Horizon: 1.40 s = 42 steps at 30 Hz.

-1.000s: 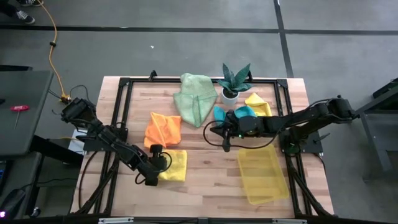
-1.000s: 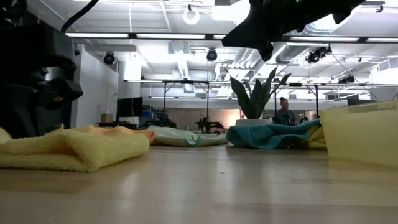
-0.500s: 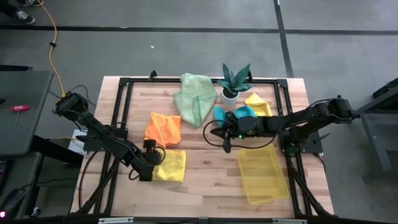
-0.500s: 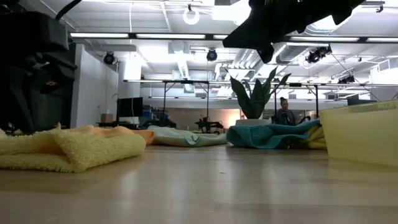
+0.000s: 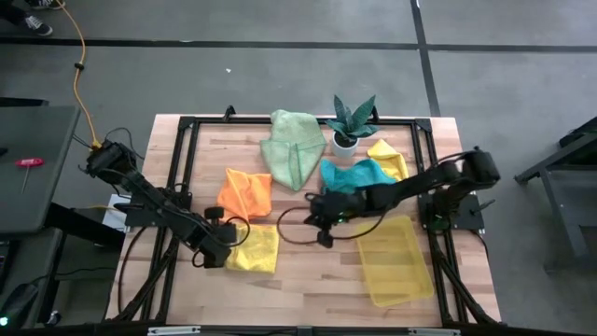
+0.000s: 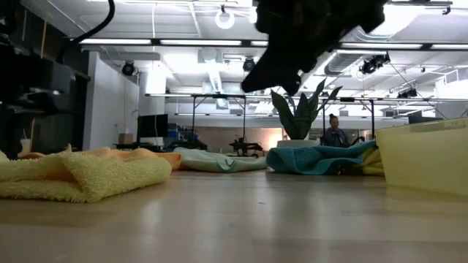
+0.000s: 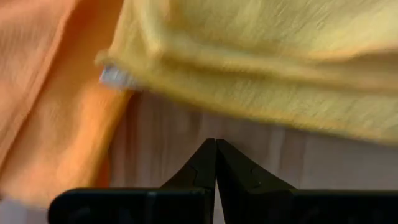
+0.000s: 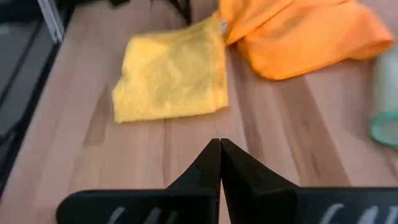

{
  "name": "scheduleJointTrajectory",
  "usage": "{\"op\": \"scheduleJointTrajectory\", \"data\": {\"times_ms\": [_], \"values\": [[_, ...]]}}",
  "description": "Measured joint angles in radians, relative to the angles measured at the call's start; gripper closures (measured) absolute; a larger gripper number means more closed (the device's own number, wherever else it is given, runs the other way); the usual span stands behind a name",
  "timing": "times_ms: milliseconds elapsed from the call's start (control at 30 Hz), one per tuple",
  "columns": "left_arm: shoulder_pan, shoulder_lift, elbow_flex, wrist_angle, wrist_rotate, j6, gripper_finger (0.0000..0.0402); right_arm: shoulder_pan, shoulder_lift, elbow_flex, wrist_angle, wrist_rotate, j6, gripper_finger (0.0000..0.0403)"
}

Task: Fold microfiber towels
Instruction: Fold the left yellow microfiber cloth

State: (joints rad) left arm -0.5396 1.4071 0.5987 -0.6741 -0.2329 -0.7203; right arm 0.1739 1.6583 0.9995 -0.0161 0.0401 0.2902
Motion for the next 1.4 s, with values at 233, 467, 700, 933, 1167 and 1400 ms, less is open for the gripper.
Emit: {"op": "scheduleJointTrajectory", "data": {"times_ms": [233, 467, 700, 933, 1167, 1400], "values": [[0.0, 0.008, 0.0, 0.096, 0.052, 0.032, 0.0402, 0.026, 0.116, 0.144, -0.159, -0.069, -0.006, 0.0403], [0.0, 0.016, -0.002, 0.241, 0.068, 0.087, 0.0402, 0.058, 0.153, 0.149, -0.195, -0.123, 0.009, 0.0403], [0.004, 0.1, 0.004, 0.326, 0.045, 0.107, 0.0402, 0.095, 0.154, 0.149, -0.232, -0.123, 0.016, 0.0403], [0.043, 0.142, 0.008, 0.439, 0.016, 0.158, 0.0402, 0.096, 0.154, 0.149, -0.244, -0.12, 0.019, 0.0403], [0.099, 0.163, 0.058, 0.447, -0.023, 0.264, 0.0402, 0.095, 0.154, 0.149, -0.231, -0.12, 0.026, 0.0403], [0.154, 0.221, 0.065, 0.536, -0.035, 0.287, 0.0402, 0.095, 0.153, 0.148, -0.229, -0.119, 0.075, 0.0403]]}}
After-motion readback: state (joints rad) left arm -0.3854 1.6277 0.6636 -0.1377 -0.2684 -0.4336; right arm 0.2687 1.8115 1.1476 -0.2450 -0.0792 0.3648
